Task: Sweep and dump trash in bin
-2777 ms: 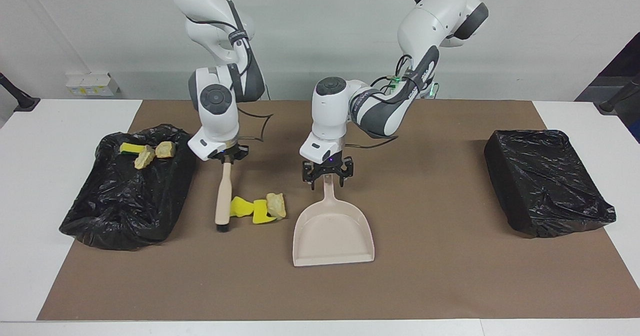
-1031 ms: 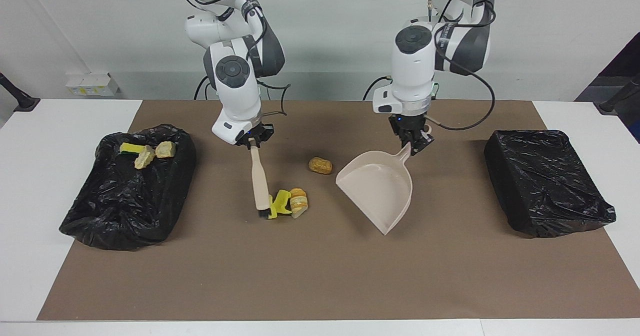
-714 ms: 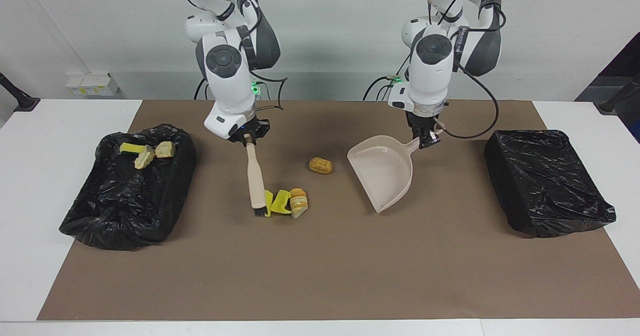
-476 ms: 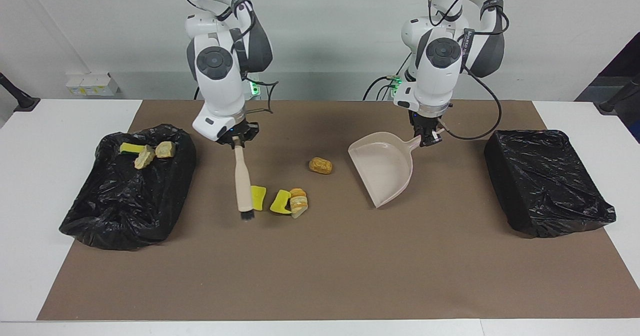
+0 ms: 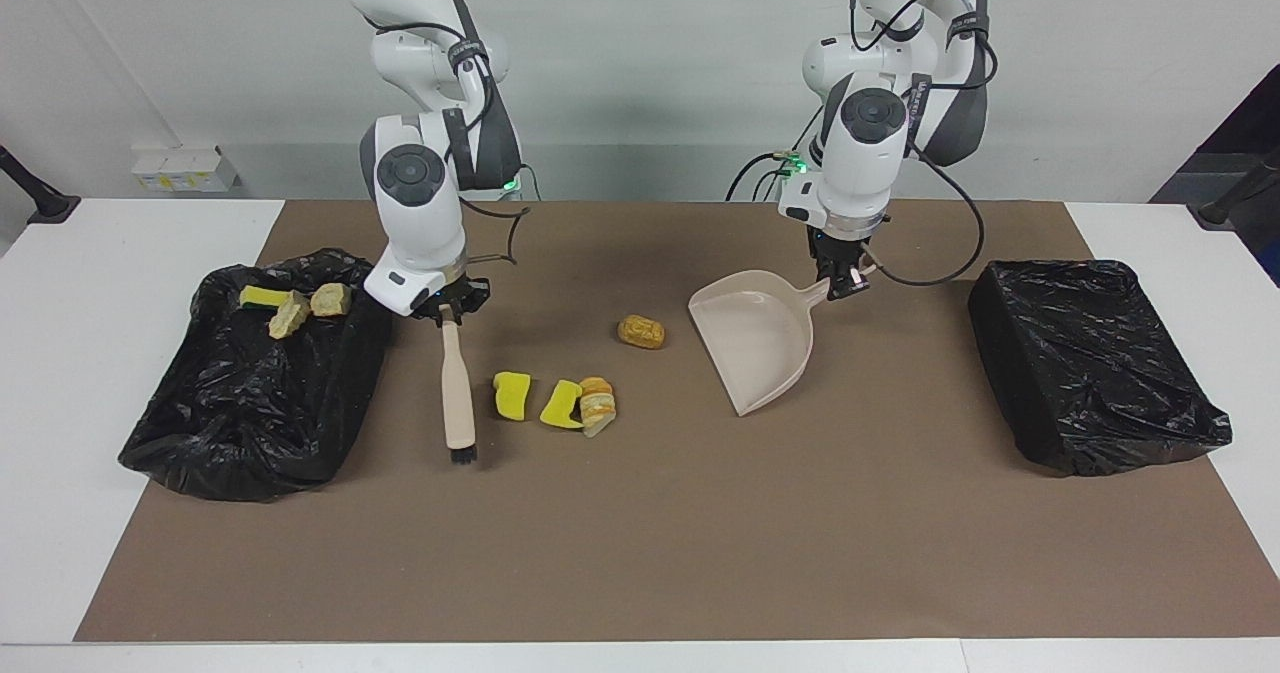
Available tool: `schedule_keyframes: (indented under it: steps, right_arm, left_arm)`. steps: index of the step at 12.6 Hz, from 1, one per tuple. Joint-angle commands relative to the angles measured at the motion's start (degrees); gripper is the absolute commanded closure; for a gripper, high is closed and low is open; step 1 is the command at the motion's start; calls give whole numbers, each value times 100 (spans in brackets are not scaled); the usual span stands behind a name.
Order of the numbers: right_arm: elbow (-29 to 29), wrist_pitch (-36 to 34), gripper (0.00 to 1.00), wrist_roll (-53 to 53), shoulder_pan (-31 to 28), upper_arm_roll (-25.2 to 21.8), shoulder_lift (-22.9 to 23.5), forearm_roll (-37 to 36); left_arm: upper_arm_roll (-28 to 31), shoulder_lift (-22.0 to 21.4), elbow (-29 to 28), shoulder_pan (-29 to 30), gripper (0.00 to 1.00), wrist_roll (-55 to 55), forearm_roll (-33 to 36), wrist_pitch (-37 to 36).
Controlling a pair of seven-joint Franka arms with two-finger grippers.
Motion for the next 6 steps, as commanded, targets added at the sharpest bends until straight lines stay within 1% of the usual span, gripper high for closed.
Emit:
schedule_keyframes:
  steps: [1, 2, 3, 6]
  right_arm:
    - [117, 153, 100, 51, 253, 40, 167, 239]
    - [188, 153, 100, 59, 516, 40, 264, 283]
    - [189, 171, 100, 60, 588, 40, 308, 318]
    - [162, 171, 100, -54, 1088, 49, 239, 810]
  left_arm:
    - [26, -151, -287, -217, 100, -173, -137, 215]
    - [26, -151, -287, -217, 100, -174, -146, 232]
    - [26, -142, -287, -217, 100, -191, -146, 241]
    - [26, -72, -278, -217, 100, -350, -181, 258]
